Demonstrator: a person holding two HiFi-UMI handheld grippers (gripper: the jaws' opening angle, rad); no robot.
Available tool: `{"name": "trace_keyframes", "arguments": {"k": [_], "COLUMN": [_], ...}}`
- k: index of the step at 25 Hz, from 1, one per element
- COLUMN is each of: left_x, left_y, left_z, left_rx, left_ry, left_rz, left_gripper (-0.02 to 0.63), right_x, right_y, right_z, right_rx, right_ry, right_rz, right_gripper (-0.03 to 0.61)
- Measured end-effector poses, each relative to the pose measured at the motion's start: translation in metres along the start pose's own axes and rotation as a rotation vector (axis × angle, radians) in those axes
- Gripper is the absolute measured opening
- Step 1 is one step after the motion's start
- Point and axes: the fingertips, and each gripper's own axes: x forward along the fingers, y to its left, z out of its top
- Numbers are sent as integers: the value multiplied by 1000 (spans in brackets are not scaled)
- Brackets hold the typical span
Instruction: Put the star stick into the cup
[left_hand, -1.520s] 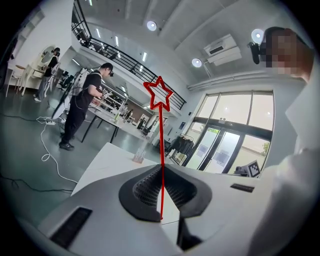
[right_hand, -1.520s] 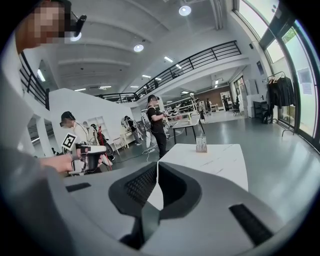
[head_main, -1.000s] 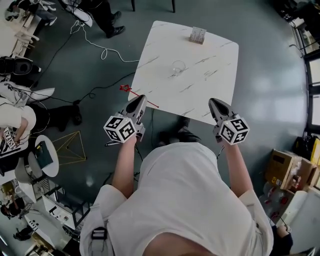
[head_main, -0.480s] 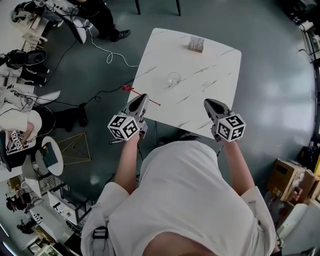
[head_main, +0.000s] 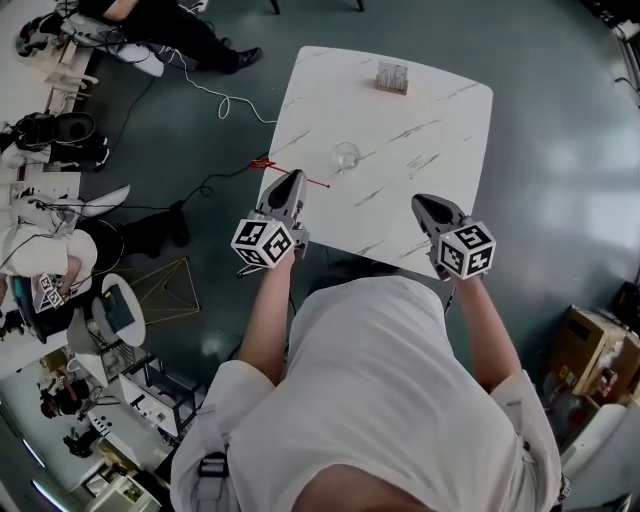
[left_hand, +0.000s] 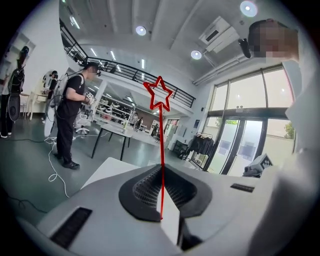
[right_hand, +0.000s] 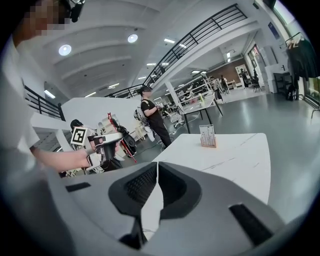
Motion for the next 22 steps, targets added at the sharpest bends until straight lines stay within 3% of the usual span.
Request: {"name": "trace_keyframes", "arguments": {"k": [10,22], "left_x": [47,105], "left_y": [9,38], "left_z": [-12,-55], "left_rx": [34,62], "left_ry": [59,177], "left_rz": [-13,-77], "left_gripper": [20,20], "right_x": [29,56], "right_y": [-1,11], "right_z": [2,-9], "right_rx": [36,82], "right_ry": [18,69], "right_rz": [26,-44], "right_gripper": [28,27]}}
